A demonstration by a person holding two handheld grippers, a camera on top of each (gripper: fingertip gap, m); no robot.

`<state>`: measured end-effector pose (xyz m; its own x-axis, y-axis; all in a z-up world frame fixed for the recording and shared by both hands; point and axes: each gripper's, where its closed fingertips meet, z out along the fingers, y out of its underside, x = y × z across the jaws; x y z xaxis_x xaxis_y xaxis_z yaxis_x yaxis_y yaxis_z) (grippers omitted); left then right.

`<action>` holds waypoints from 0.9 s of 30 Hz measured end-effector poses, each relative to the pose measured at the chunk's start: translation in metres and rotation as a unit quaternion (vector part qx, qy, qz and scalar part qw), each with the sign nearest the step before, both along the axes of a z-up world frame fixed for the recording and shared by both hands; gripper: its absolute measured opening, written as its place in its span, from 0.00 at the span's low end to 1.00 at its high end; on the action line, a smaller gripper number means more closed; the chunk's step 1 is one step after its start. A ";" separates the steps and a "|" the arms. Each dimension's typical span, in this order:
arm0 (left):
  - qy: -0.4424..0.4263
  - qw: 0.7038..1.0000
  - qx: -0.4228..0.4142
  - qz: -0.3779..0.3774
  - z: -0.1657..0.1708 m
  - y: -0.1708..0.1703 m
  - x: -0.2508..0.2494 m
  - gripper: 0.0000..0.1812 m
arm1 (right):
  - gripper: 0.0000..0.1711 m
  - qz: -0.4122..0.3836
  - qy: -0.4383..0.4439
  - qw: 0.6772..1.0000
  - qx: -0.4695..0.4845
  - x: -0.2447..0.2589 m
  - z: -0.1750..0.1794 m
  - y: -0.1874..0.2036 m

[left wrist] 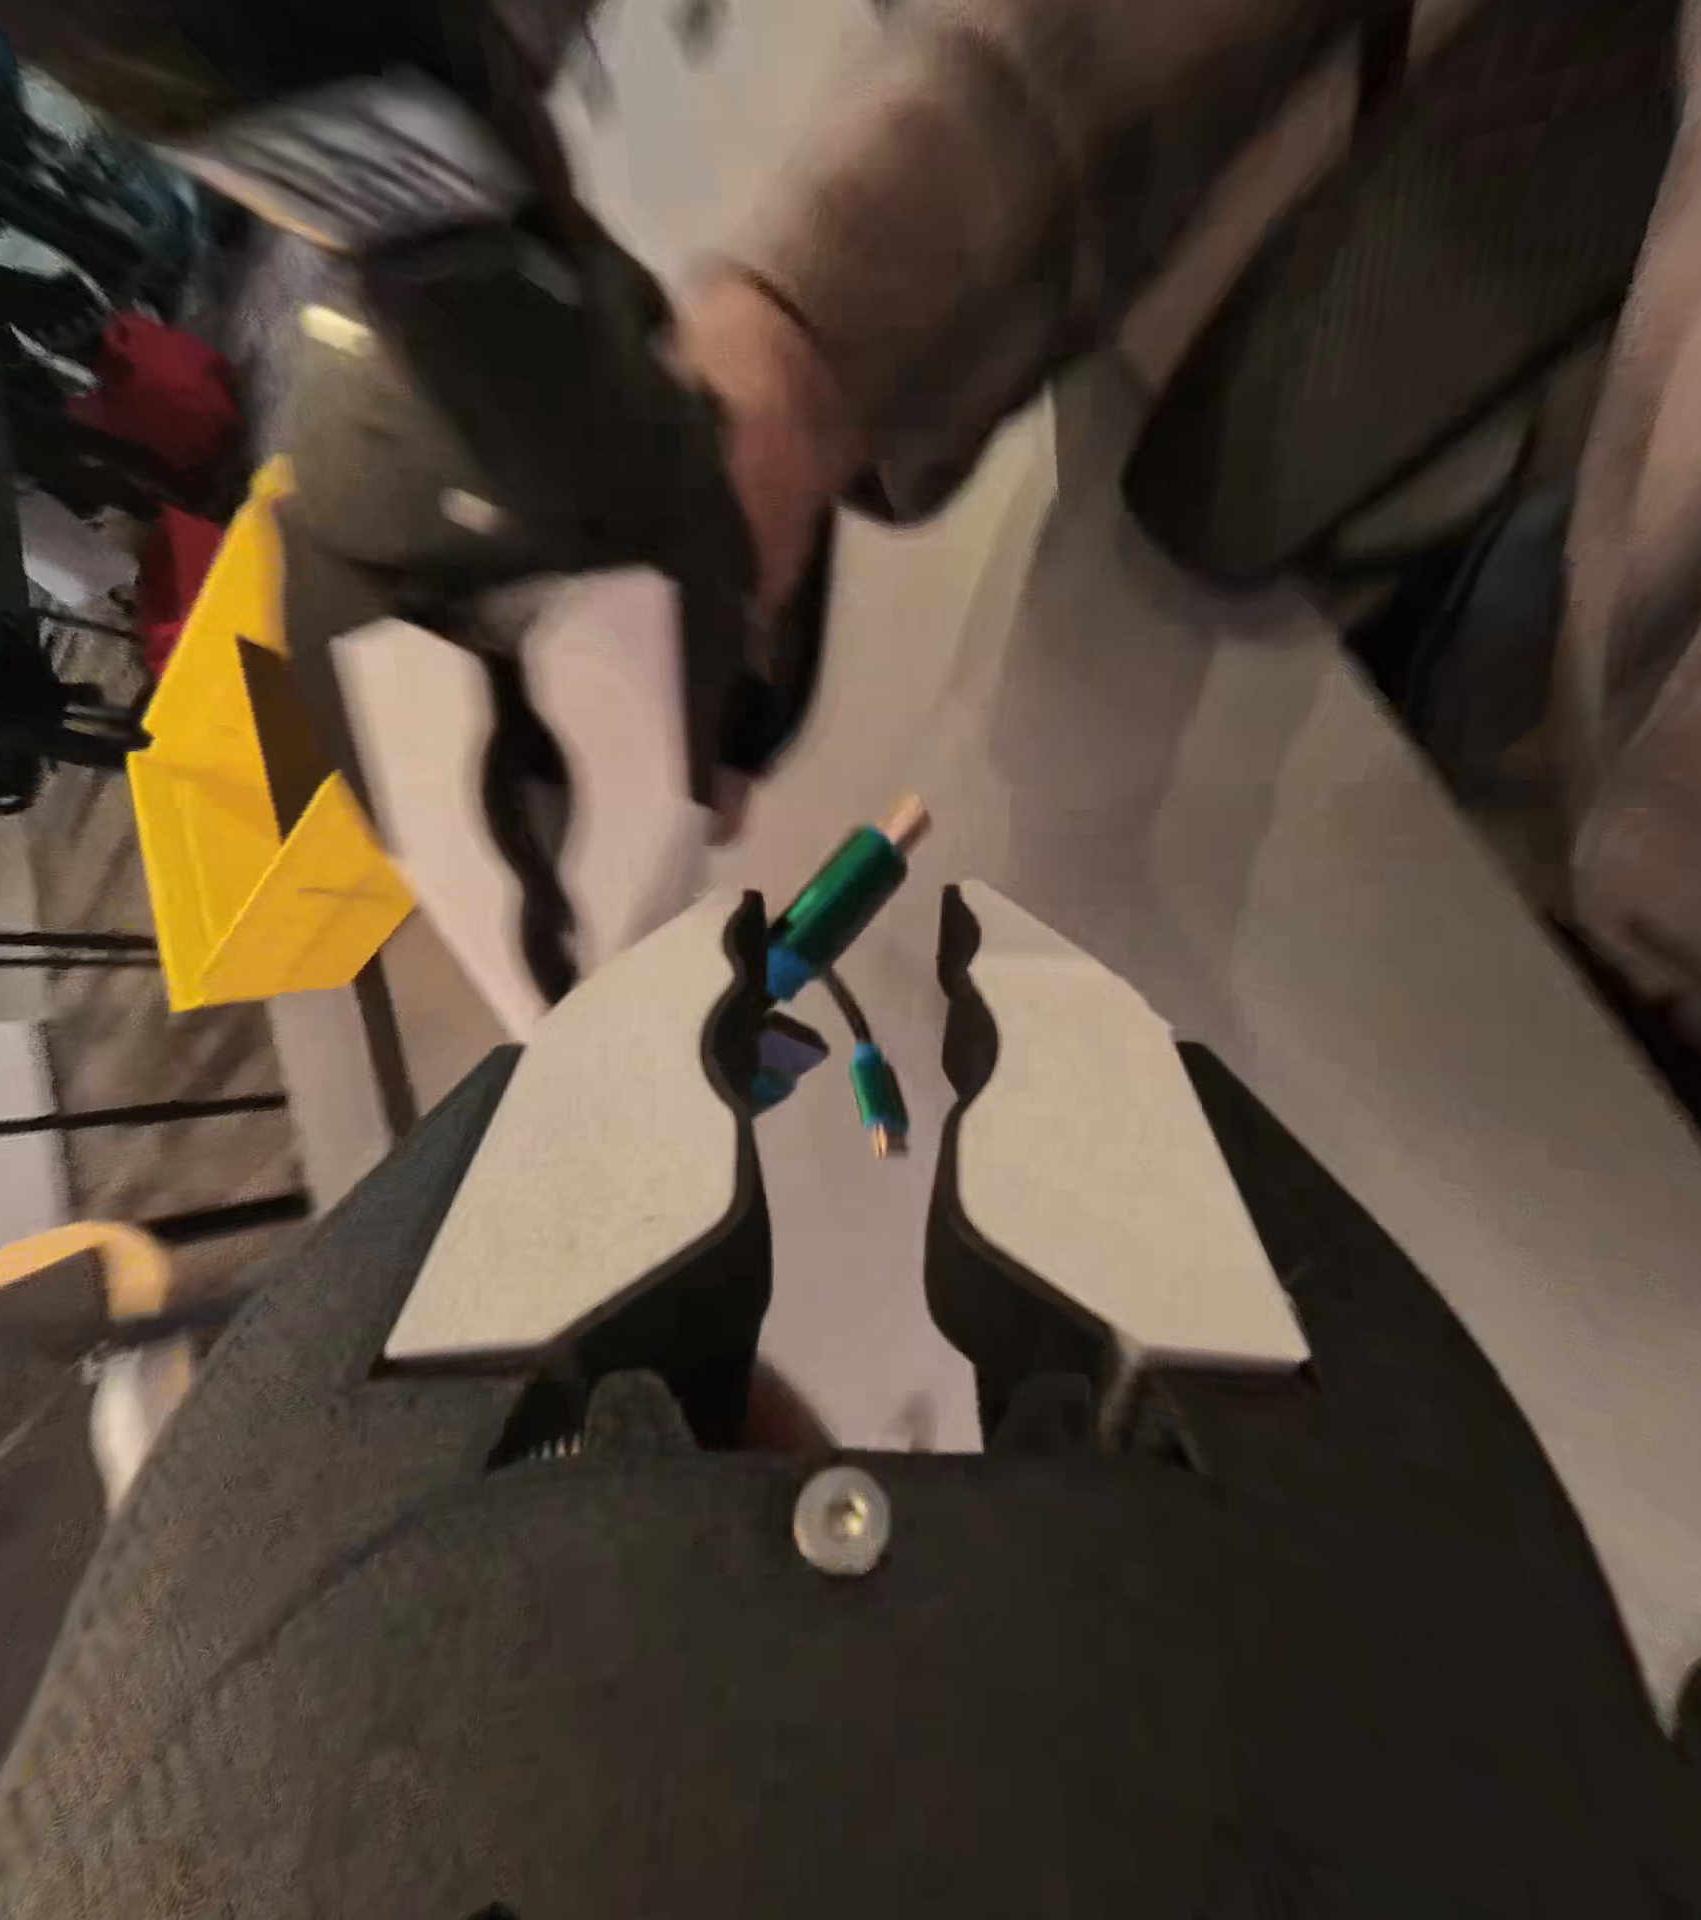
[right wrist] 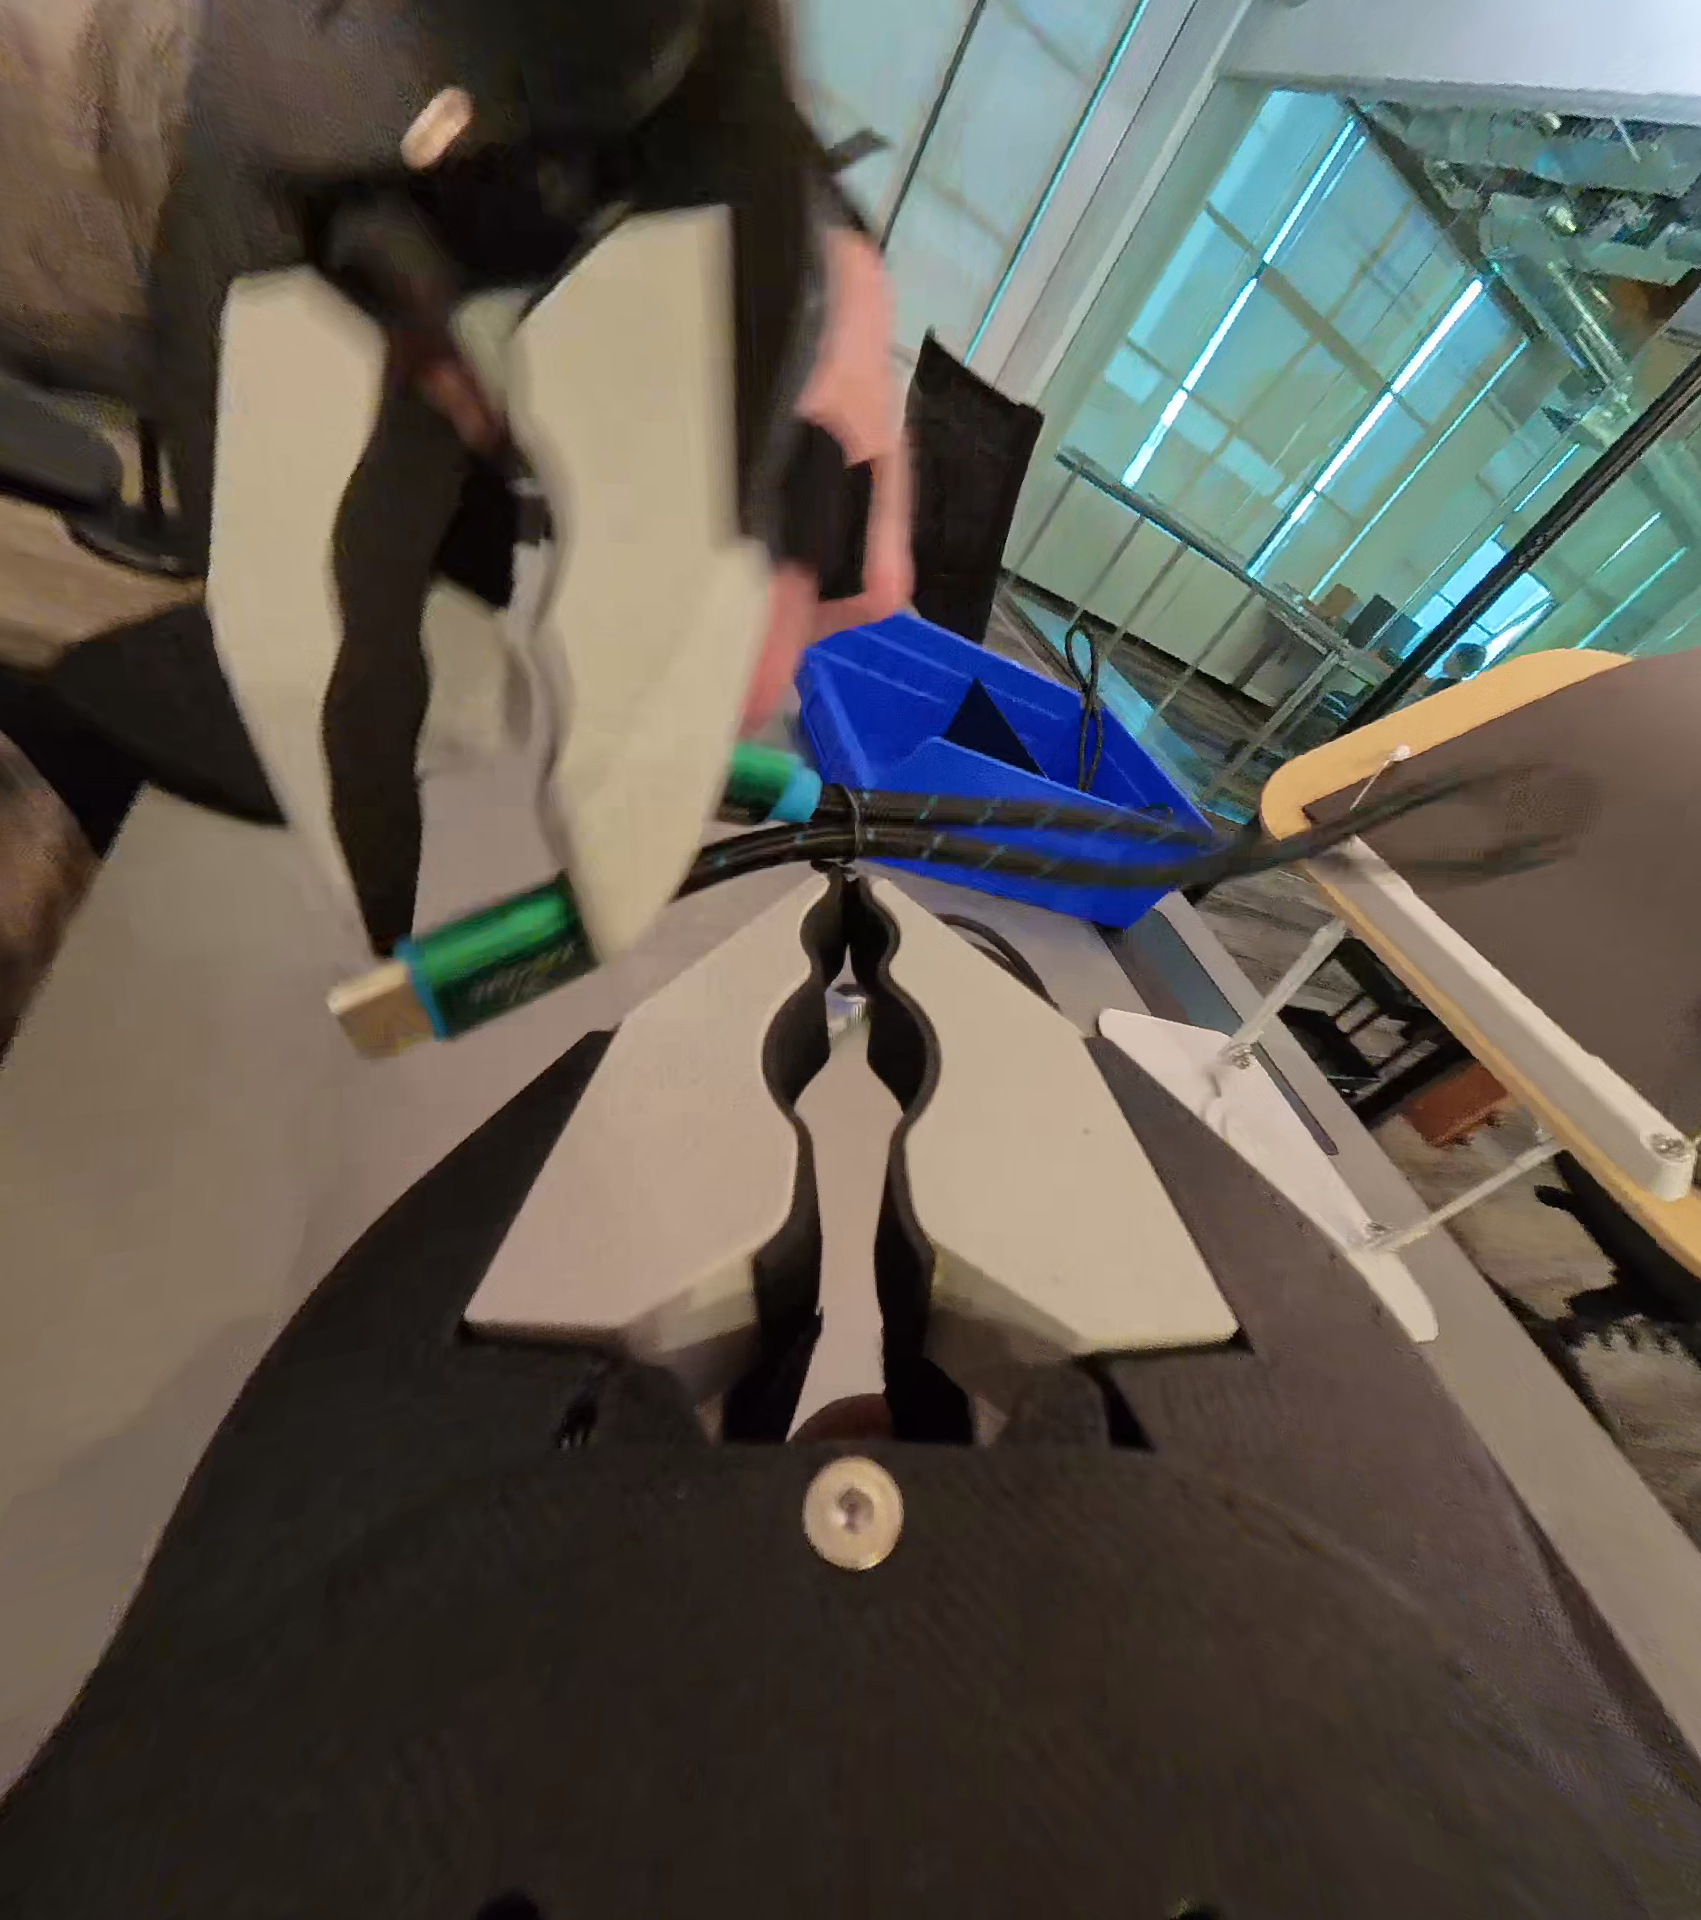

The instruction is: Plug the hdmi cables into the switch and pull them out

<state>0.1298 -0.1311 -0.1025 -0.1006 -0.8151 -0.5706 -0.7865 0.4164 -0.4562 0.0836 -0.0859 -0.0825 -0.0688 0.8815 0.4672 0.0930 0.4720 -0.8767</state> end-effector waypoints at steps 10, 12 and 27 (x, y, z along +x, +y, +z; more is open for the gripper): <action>0.058 0.989 0.042 0.126 -0.056 0.046 -0.026 0.12 | 0.00 -0.020 0.002 0.999 0.031 0.004 0.013 0.005; 0.050 0.988 0.018 0.143 -0.063 0.051 -0.029 0.17 | 0.00 -0.030 0.012 0.998 0.045 0.007 0.017 0.006; -0.396 0.803 -0.405 0.185 -0.037 0.040 -0.007 0.37 | 0.00 -0.160 -0.050 0.949 0.266 0.008 0.008 0.038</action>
<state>0.1226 -0.0914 -0.1397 0.3672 -0.8417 0.3959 -0.1185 -0.4644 -0.8776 0.0920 -0.0477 -0.0741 0.0948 0.5052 0.8578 0.3775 0.7791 -0.5005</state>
